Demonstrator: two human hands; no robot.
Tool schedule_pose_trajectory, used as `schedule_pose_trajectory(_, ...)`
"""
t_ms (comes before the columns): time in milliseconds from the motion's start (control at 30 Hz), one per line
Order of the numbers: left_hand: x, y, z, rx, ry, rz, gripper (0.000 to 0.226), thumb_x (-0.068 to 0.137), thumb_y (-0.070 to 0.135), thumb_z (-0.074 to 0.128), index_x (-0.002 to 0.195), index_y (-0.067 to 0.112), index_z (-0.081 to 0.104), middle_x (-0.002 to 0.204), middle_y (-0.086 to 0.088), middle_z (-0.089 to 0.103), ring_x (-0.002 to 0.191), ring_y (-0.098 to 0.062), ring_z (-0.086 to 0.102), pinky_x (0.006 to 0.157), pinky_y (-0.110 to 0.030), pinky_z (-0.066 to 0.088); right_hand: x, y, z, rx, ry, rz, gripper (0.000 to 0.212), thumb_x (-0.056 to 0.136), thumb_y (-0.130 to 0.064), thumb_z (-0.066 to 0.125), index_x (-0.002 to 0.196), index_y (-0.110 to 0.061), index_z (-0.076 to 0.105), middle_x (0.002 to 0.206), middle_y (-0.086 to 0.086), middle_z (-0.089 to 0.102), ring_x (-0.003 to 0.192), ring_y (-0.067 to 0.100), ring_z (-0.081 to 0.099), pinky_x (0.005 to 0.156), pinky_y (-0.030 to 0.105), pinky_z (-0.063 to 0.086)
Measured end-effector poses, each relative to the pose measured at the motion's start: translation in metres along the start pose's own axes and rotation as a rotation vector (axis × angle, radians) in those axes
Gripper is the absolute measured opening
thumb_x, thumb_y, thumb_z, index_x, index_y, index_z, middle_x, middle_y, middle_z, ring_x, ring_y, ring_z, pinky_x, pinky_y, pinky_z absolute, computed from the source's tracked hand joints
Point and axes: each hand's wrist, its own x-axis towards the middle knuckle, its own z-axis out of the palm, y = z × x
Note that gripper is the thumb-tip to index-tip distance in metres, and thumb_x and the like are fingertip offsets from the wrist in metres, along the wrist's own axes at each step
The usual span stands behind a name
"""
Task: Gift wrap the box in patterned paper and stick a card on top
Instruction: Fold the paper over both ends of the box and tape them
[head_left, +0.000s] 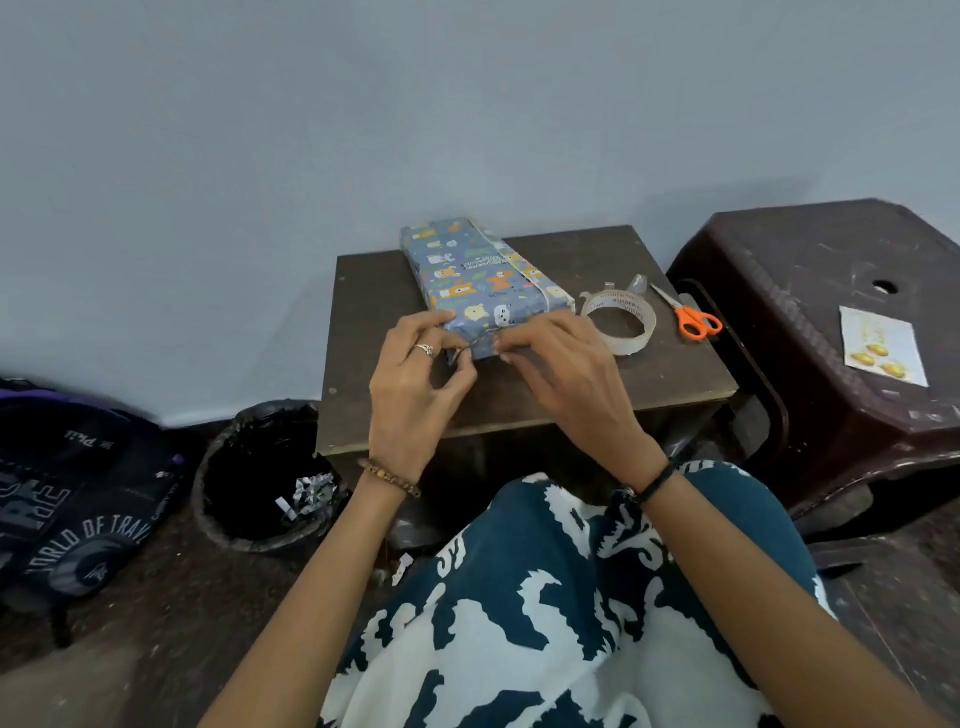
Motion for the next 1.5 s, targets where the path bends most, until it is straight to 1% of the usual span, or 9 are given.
schedule_pose_trajectory(167, 0.057, 0.038, -0.024, -0.186, 0.035, -0.096, 0.008, 0.075, 0.017, 0.061, 0.080, 0.012, 0.061, 0.101, 0.001, 0.056, 0.093, 0.000, 0.055, 0.083, -0.017, 0.048, 0.047, -0.018, -0.035, 0.112, 0.123, 0.031, 0.009, 0.082, -0.004, 0.066, 0.091, -0.007, 0.066, 0.096, 0.002, 0.069, 0.112, 0.014, 0.054, 0.100, 0.032, 0.037)
schedule_pose_trajectory(267, 0.094, 0.065, -0.044, -0.313, 0.016, -0.163, 0.017, 0.075, 0.008, 0.070, 0.082, 0.018, 0.059, 0.095, 0.004, 0.057, 0.087, 0.005, 0.057, 0.078, -0.012, 0.050, 0.080, -0.031, -0.064, 0.226, 0.122, 0.093, 0.009, 0.083, -0.006, 0.064, 0.091, -0.010, 0.064, 0.096, -0.003, 0.067, 0.114, 0.007, 0.051, 0.105, 0.039, 0.035)
schedule_pose_trajectory(367, 0.123, 0.091, -0.062, -0.376, 0.022, -0.232, 0.015, 0.078, 0.003, 0.067, 0.084, 0.016, 0.060, 0.093, 0.001, 0.062, 0.079, 0.006, 0.058, 0.075, -0.010, 0.050, 0.112, -0.046, -0.097, 0.369, 0.082, 0.160, 0.011, 0.085, -0.009, 0.062, 0.090, -0.020, 0.063, 0.091, -0.015, 0.065, 0.106, 0.002, 0.057, 0.097, 0.040, 0.044)
schedule_pose_trajectory(567, 0.149, 0.112, -0.076, -0.356, -0.035, -0.325, 0.005, 0.083, 0.012, 0.063, 0.086, 0.013, 0.066, 0.083, 0.008, 0.065, 0.081, -0.003, 0.060, 0.063, -0.004, 0.046, 0.154, -0.058, -0.137, 0.498, -0.034, 0.244, 0.020, 0.084, -0.008, 0.065, 0.095, -0.023, 0.058, 0.090, -0.015, 0.066, 0.092, -0.003, 0.063, 0.081, 0.012, 0.047)
schedule_pose_trajectory(733, 0.144, 0.112, -0.074, -0.394, -0.037, -0.375, 0.006, 0.086, 0.012, 0.062, 0.090, 0.012, 0.066, 0.090, 0.004, 0.066, 0.084, -0.002, 0.059, 0.067, -0.004, 0.046, 0.163, -0.044, -0.140, 0.377, -0.167, 0.250, 0.032, 0.080, -0.019, 0.071, 0.102, -0.028, 0.049, 0.098, -0.019, 0.060, 0.105, 0.000, 0.057, 0.087, 0.018, 0.044)
schedule_pose_trajectory(867, 0.135, 0.114, -0.067, -0.479, 0.003, -0.429, 0.007, 0.088, 0.014, 0.060, 0.093, 0.012, 0.065, 0.094, 0.002, 0.067, 0.084, 0.000, 0.059, 0.066, -0.003, 0.045, 0.169, -0.034, -0.138, 0.343, -0.237, 0.285, 0.039, 0.079, -0.029, 0.072, 0.105, -0.034, 0.043, 0.102, -0.024, 0.054, 0.095, -0.001, 0.058, 0.076, 0.021, 0.046)
schedule_pose_trajectory(1100, 0.131, 0.118, -0.057, -0.587, 0.173, -0.520, 0.003, 0.084, 0.012, 0.065, 0.087, 0.011, 0.064, 0.087, 0.006, 0.069, 0.078, 0.003, 0.063, 0.069, -0.010, 0.051, 0.174, -0.027, -0.128, 0.338, -0.213, 0.269, 0.038, 0.080, -0.030, 0.071, 0.104, -0.037, 0.043, 0.103, -0.023, 0.055, 0.090, -0.004, 0.058, 0.076, 0.013, 0.045)
schedule_pose_trajectory(1300, 0.134, 0.121, -0.056, -0.557, 0.180, -0.512, 0.004, 0.085, 0.008, 0.064, 0.081, 0.009, 0.064, 0.083, 0.010, 0.068, 0.074, 0.011, 0.062, 0.070, -0.007, 0.049, 0.193, -0.033, -0.136, 0.562, -0.171, 0.317, 0.010, 0.086, -0.014, 0.065, 0.090, -0.023, 0.064, 0.092, -0.003, 0.069, 0.087, 0.006, 0.064, 0.080, 0.012, 0.048)
schedule_pose_trajectory(1500, 0.134, 0.125, -0.057, -0.584, 0.209, -0.552, 0.010, 0.084, 0.009, 0.064, 0.088, 0.016, 0.060, 0.087, 0.006, 0.067, 0.074, 0.011, 0.062, 0.065, -0.004, 0.047, 0.213, -0.046, -0.143, 0.611, -0.407, 0.295, 0.013, 0.085, -0.014, 0.064, 0.078, -0.025, 0.068, 0.095, 0.005, 0.071, 0.084, 0.009, 0.065, 0.081, 0.022, 0.051)
